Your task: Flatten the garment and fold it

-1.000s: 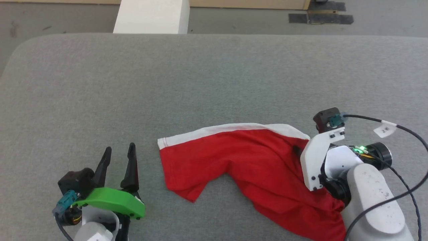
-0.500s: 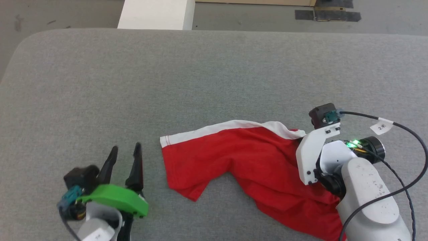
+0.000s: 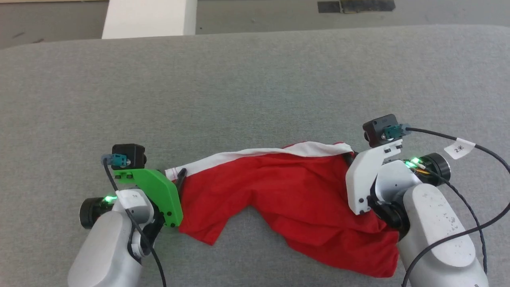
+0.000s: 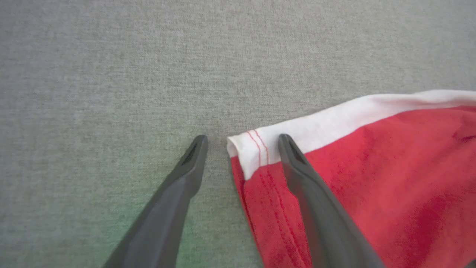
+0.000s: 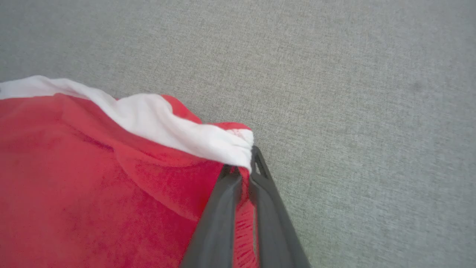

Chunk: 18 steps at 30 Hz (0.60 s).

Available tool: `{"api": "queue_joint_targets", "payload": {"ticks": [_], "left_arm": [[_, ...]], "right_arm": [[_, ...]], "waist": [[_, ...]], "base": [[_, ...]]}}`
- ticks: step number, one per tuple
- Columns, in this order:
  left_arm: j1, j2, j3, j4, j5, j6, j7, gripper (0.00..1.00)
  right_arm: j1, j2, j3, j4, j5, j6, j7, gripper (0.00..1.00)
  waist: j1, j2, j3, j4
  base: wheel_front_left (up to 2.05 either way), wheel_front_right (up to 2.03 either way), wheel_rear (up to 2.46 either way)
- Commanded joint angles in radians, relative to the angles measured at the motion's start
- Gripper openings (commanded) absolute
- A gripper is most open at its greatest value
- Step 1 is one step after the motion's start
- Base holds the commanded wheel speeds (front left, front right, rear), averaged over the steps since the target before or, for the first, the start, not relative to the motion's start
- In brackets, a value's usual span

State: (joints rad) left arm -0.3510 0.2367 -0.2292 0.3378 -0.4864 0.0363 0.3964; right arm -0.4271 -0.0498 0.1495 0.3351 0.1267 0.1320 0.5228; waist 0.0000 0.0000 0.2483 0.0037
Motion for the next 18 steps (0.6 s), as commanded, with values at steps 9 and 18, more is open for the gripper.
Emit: {"api": "queue_joint_targets", "payload": {"ticks": [9,18], "left_arm": [[0.026,0.002,-0.001,-0.039,-0.058,-0.017,0.031,0.0],[-0.06,0.017,0.025,-0.121,-0.079,-0.05,-0.011,0.0]], "right_arm": [[-0.001,0.0,-0.011,-0.006,0.004,-0.001,-0.015,0.0],[-0.093,0.0,-0.041,-0.027,0.049,-0.001,0.008,0.0]], "waist": [[0.0,0.0,0.008,0.003],[0.0,0.0,-0.007,0.017]], "base": [[0.0,0.0,0.0],[0.0,0.0,0.0]]}}
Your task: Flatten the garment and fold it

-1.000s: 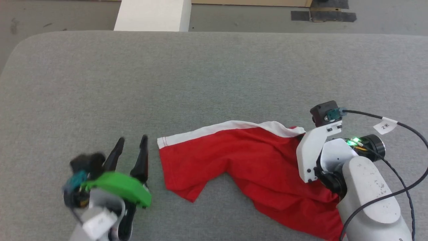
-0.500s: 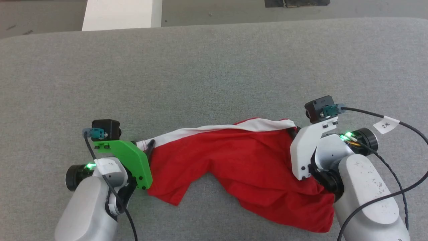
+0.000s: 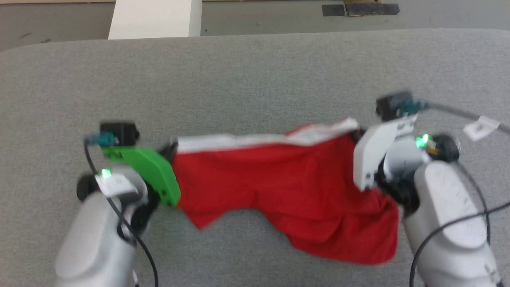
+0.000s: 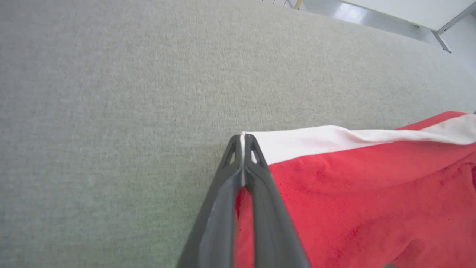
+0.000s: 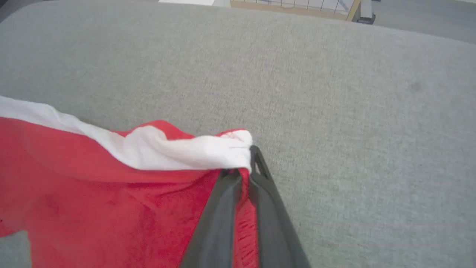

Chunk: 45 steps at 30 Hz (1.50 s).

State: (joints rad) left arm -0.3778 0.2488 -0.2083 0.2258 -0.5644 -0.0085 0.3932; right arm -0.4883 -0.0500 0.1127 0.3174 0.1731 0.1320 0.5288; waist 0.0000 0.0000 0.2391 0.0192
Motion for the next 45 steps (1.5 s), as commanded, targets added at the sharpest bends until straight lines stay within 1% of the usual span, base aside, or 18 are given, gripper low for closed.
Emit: {"api": "queue_joint_targets", "payload": {"ticks": [1,3,8,11,12,14,15,19,21,24,28,30,34,36,39,41,43,45], "left_arm": [[-0.067,0.008,0.007,-0.016,-0.004,-0.015,-0.007,0.0],[-0.137,0.029,0.001,-0.017,-0.001,-0.043,0.006,0.0],[-0.354,0.082,0.019,0.022,0.017,-0.064,0.021,0.0],[-0.508,0.102,0.05,0.059,0.003,-0.08,-0.003,0.0],[-0.554,0.116,0.057,0.077,0.006,-0.084,-0.013,0.0],[-0.655,0.135,0.083,0.117,0.006,-0.089,-0.051,0.0],[-0.706,0.153,0.083,0.138,0.023,-0.092,-0.072,0.0],[-0.865,0.167,0.108,0.187,0.044,-0.098,-0.201,0.0],[-0.913,0.161,0.12,0.208,0.034,-0.102,-0.255,0.0],[-0.934,0.157,0.11,0.238,0.025,-0.11,-0.299,0.0],[-0.871,0.16,0.071,0.278,0.017,-0.117,-0.333,0.0],[-0.773,0.149,0.043,0.289,-0.003,-0.12,-0.367,0.0],[-0.604,0.134,0.002,0.266,-0.036,-0.121,-0.413,0.0],[-0.509,0.126,-0.016,0.247,-0.054,-0.122,-0.438,0.0],[-0.358,0.109,-0.027,0.205,-0.084,-0.121,-0.469,0.0],[-0.255,0.094,-0.033,0.168,-0.1,-0.12,-0.484,0.0],[-0.15,0.077,-0.035,0.131,-0.121,-0.111,-0.496,0.0],[-0.044,0.062,-0.034,0.093,-0.143,-0.093,-0.497,0.0]], "right_arm": [[-0.062,0.0,-0.007,-0.015,0.002,-0.001,0.013,0.0],[-0.128,0.0,-0.02,-0.026,0.016,-0.001,0.033,0.0],[-0.339,0.0,-0.039,-0.021,0.058,-0.001,0.085,0.0],[-0.496,0.0,-0.054,0.022,0.172,-0.001,0.103,0.0],[-0.542,0.0,-0.054,0.038,0.192,-0.001,0.1,0.0],[-0.644,0.0,-0.068,0.085,0.233,-0.001,0.073,0.0],[-0.701,0.0,-0.074,0.116,0.24,-0.001,0.05,0.0],[-0.886,0.0,-0.092,0.229,0.254,-0.001,-0.077,0.0],[-0.946,0.0,-0.089,0.286,0.262,-0.001,-0.142,0.0],[-0.986,0.0,-0.078,0.361,0.26,-0.001,-0.209,0.0],[-0.947,0.0,-0.062,0.441,0.269,-0.001,-0.263,0.0],[-0.861,0.0,-0.049,0.476,0.285,-0.001,-0.297,0.0],[-0.703,0.0,-0.027,0.464,0.341,-0.001,-0.33,0.0],[-0.607,0.0,-0.021,0.431,0.362,-0.001,-0.344,0.0],[-0.442,-0.008,-0.013,0.347,0.405,-0.001,-0.36,0.0],[-0.326,-0.034,0.019,0.278,0.405,-0.001,-0.362,0.0],[-0.201,-0.05,0.038,0.202,0.425,-0.001,-0.355,0.0],[-0.078,-0.068,0.046,0.124,0.445,-0.001,-0.345,0.0]], "waist": [[0.0,0.0,0.005,0.002],[0.0,0.0,0.014,0.0],[0.0,0.0,0.054,-0.013],[0.0,0.0,0.086,-0.029],[0.0,0.0,0.095,-0.034],[0.0,0.0,0.114,-0.044],[0.0,0.0,0.123,-0.048],[0.0,0.0,0.148,-0.048],[0.0,0.0,0.151,-0.044],[0.0,0.0,0.15,-0.032],[0.0,0.0,0.137,-0.016],[0.0,0.0,0.116,-0.002],[0.0,0.0,0.08,0.014],[0.0,0.0,0.058,0.023],[0.0,0.0,0.016,0.034],[0.0,0.0,-0.016,0.042],[0.0,0.0,-0.049,0.048],[0.0,0.0,-0.079,0.048]], "base": [[0.0,0.0,0.0],[0.0,0.0,0.0],[0.0,0.0,0.0],[0.0,0.0,0.0],[0.0,0.0,0.0],[0.0,0.0,0.0],[0.0,0.0,0.0],[0.0,0.0,0.0],[0.0,0.0,0.0],[0.0,0.0,0.0],[0.0,0.0,0.0],[0.0,0.0,0.0],[0.0,0.0,0.0],[0.0,0.0,0.0],[0.0,0.0,0.0],[0.0,0.0,0.0],[0.0,0.0,0.0],[0.0,0.0,0.0]]}}
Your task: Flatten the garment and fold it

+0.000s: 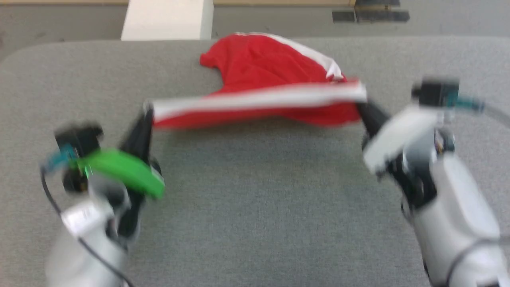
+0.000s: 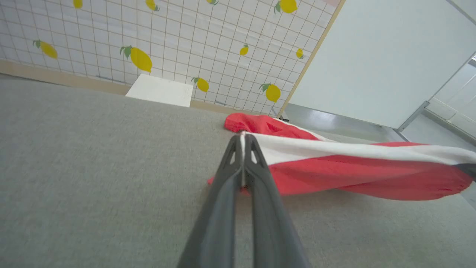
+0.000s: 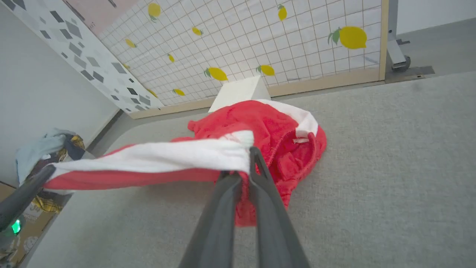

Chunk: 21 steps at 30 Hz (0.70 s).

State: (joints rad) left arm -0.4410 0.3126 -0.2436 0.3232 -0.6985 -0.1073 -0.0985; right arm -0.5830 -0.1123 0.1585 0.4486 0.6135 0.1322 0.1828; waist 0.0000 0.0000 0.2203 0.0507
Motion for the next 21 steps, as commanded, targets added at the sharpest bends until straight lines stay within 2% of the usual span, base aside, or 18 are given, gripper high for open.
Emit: {"api": "queue_joint_targets", "payload": {"ticks": [1,5,9,15,18,21], "left_arm": [[0.066,-0.006,0.001,-0.023,-0.016,0.016,-0.005,0.0],[0.269,-0.017,-0.01,-0.098,-0.038,0.069,0.021,0.0],[0.436,-0.011,-0.026,-0.177,-0.051,0.125,0.072,0.0],[0.626,0.047,-0.043,-0.299,-0.058,0.242,0.228,0.0],[0.708,0.08,-0.029,-0.369,-0.069,0.312,0.303,0.0],[0.767,0.101,-0.011,-0.446,-0.078,0.362,0.343,0.0]], "right_arm": [[0.07,-0.015,0.004,-0.042,0.01,-0.002,0.006,0.0],[0.302,-0.039,-0.003,-0.178,0.03,-0.002,0.048,0.0],[0.501,-0.051,-0.012,-0.29,0.037,-0.002,0.151,0.0],[0.745,-0.055,-0.07,-0.444,0.01,-0.002,0.402,0.0],[0.832,-0.032,-0.104,-0.517,0.002,-0.002,0.548,0.0],[0.884,-0.006,-0.14,-0.587,-0.001,-0.002,0.654,0.0]], "waist": [[0.0,0.0,-0.073,0.016],[0.0,0.0,-0.128,0.019],[0.0,0.0,-0.171,0.026],[0.0,0.0,-0.208,0.031],[0.0,0.0,-0.218,0.023],[0.0,0.0,-0.219,0.013]], "base": [[0.0,0.0,0.0],[0.0,0.0,0.0],[0.0,0.0,0.0],[0.0,0.0,0.0],[0.0,0.0,0.0],[0.0,0.0,0.0]]}}
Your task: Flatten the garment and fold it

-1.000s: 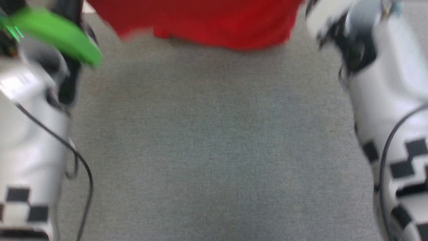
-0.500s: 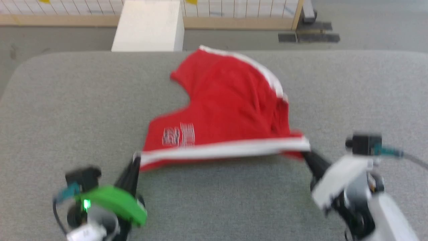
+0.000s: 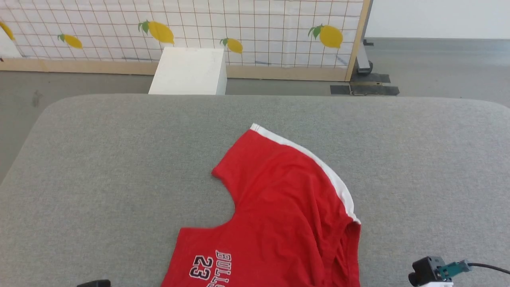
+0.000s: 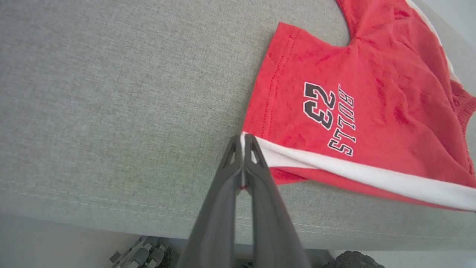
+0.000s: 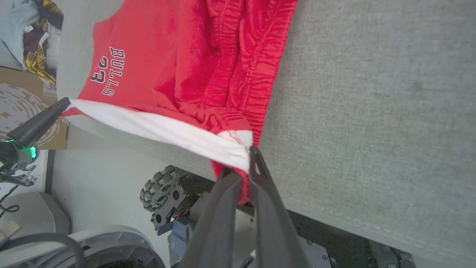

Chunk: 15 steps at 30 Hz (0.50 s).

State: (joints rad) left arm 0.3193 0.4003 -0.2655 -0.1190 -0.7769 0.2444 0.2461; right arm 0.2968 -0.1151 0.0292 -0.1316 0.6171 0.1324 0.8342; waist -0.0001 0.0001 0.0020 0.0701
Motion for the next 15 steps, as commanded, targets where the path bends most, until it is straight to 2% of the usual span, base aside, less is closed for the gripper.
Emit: {"api": "queue_joint_targets", "payload": {"ticks": [1,4,6,10,15], "left_arm": [[0.019,0.019,0.019,-0.035,0.001,0.024,0.002,0.0],[0.014,0.026,0.036,-0.097,0.003,0.04,0.0,0.0],[-0.021,0.036,0.037,-0.116,0.012,0.036,0.005,0.0],[-0.173,0.058,0.011,-0.102,0.028,-0.014,0.042,0.0],[-0.435,0.065,-0.032,0.023,0.042,-0.108,0.09,0.0]], "right_arm": [[0.013,0.006,-0.026,-0.034,-0.009,-0.002,0.028,0.0],[0.004,0.03,-0.066,-0.089,-0.025,-0.002,0.039,0.0],[-0.02,0.04,-0.082,-0.11,-0.039,-0.002,0.038,0.0],[-0.095,0.052,-0.097,-0.123,-0.064,-0.002,0.034,0.0],[-0.194,0.059,-0.094,-0.108,-0.086,-0.002,0.032,0.0]], "waist": [[0.0001,-0.0001,0.003,-0.009],[0.0001,-0.0001,0.01,-0.015],[0.0001,-0.0001,0.02,-0.018],[0.0001,-0.0001,0.055,-0.021],[0.0001,-0.0001,0.131,-0.031]], "base": [[0.0,0.0,0.0],[0.0,0.0,0.0],[0.0,0.0,0.0],[0.0,0.0,0.0],[0.0,0.0,0.0]]}}
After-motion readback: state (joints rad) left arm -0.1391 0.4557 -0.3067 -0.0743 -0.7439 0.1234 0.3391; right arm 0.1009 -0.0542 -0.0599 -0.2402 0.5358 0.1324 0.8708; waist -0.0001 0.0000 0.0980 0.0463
